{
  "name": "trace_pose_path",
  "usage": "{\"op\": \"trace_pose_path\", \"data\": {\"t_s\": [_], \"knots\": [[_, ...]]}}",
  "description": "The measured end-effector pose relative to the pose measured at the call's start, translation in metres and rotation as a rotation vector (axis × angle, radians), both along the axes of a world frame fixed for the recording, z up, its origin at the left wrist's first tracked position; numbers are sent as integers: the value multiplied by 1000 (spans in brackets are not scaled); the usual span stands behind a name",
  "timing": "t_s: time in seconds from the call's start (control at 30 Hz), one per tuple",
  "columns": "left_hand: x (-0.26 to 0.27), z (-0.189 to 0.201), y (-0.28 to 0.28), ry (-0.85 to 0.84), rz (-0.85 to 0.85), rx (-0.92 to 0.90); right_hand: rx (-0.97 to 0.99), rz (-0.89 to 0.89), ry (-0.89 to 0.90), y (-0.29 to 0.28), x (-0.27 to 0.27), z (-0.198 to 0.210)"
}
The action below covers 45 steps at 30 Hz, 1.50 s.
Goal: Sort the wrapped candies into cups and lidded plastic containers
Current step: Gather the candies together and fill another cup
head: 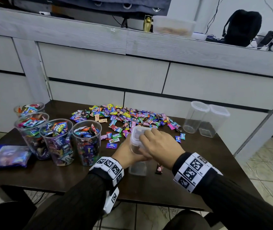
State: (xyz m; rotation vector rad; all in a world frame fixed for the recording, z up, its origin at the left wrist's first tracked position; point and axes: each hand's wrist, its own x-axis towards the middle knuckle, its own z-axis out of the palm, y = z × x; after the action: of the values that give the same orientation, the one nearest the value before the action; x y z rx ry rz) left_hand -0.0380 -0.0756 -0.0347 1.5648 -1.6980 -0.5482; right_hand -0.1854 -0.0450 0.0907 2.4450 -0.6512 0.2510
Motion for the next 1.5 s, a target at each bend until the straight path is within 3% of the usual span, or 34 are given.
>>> {"op": "trace_pose_path", "data": {"t_s": [0.07, 0.33, 0.5, 0.6, 0.67, 0.73, 0.87, 1.0, 1.23, 1.33, 1.5], "knots": [[-1, 0, -4, -32, 23, -81, -111, -12, 69, 0, 0, -2], [-3, 3, -15, -93, 137, 88, -123, 5, 212, -10, 4, -7], [-9, 18, 20, 26, 185, 68, -104, 105, 174, -17, -2, 13], [-6, 22, 26, 193, -6, 6, 110, 179, 86, -18, -5, 24], [3, 18, 30, 382, -111, 48, 262, 99, 35, -20, -1, 26], [10, 15, 33, 441, -187, 113, 423, 48, -12, -21, 4, 25], [16, 18, 32, 377, -291, 219, 663, 78, -123, -27, 23, 22], [14, 24, 34, 305, -385, 265, 817, -35, 54, -32, 42, 18], [13, 23, 32, 200, -419, 249, 756, -152, 258, -34, 54, 13], [13, 23, 31, 214, -433, 255, 753, -122, 184, -36, 53, 8], [6, 11, 36, 451, -311, 142, 826, -200, -277, -44, 37, 3]]}}
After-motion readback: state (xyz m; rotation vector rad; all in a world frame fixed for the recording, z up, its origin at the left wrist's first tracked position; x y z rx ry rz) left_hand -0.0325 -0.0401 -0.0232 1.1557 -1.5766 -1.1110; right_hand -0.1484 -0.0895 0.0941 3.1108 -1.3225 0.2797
